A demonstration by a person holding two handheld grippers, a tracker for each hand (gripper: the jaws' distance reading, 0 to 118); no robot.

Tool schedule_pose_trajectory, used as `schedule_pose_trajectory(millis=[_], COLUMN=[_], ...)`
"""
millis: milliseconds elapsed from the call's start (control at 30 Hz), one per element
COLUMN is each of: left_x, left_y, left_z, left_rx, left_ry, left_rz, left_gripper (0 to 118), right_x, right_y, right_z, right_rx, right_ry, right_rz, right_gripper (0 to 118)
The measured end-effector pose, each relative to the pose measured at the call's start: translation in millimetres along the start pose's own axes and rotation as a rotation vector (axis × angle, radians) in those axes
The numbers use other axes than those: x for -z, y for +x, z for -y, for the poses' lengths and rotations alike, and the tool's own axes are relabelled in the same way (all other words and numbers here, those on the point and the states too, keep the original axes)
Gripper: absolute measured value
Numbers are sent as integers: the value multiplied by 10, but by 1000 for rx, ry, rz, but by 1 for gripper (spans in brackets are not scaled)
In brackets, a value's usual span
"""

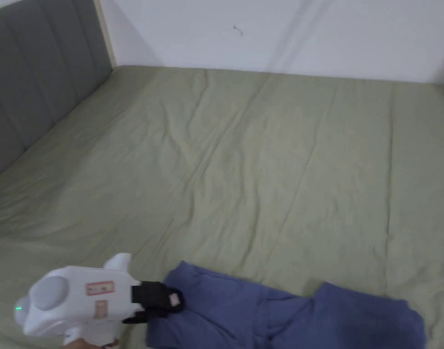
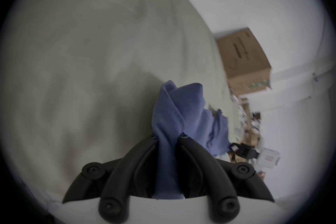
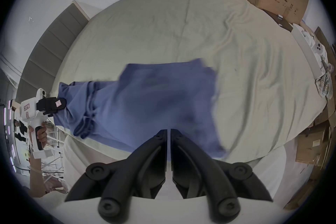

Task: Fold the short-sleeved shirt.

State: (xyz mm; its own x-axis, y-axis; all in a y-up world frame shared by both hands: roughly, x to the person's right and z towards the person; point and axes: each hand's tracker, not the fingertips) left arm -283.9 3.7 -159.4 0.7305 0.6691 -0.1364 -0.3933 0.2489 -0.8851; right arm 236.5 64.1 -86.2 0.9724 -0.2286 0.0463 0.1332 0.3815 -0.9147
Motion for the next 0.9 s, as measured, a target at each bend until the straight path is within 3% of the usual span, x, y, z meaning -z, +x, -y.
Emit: schedule_pose_trajectory(millis=[67,167,333,433,567,767,800,833,867,900], left_x=[-276,-501,-605,-495,-43,1250,1383,1490,1540,1547], left_y=[-141,-57,804,1506,2251,2747,2769,2782,2784,2788], left_z=[-105,-146,-11,95,280,659,723,782,859,886], left_rx=[0,-5,89,187,320,409,422,436,452,451], left_ry=[43,77,115,106,65,-168,-201,-236,-269,-281], left_rz=[-110,-163,-240,-190,-138,-174,-188,-192,-182,-164], left_gripper=[12,12,12,12,12,14,30,72,98,109], right_x=[19,39,45,22,-37,-99,-120,-150,-177,-204], right_y=[-20,8,213,378,633,1057,1118,1188,1243,1285], right_z=[15,69,147,187,247,411,444,485,520,549], right_rx=[-4,-7,51,88,147,280,307,319,325,334], right_ry=[-2,-8,-11,0,21,26,29,34,37,40], right_rz=[-11,-20,-34,-33,-35,-6,-2,-8,-3,12], right_gripper=[5,5,5,5,5,5,5,5,5,5])
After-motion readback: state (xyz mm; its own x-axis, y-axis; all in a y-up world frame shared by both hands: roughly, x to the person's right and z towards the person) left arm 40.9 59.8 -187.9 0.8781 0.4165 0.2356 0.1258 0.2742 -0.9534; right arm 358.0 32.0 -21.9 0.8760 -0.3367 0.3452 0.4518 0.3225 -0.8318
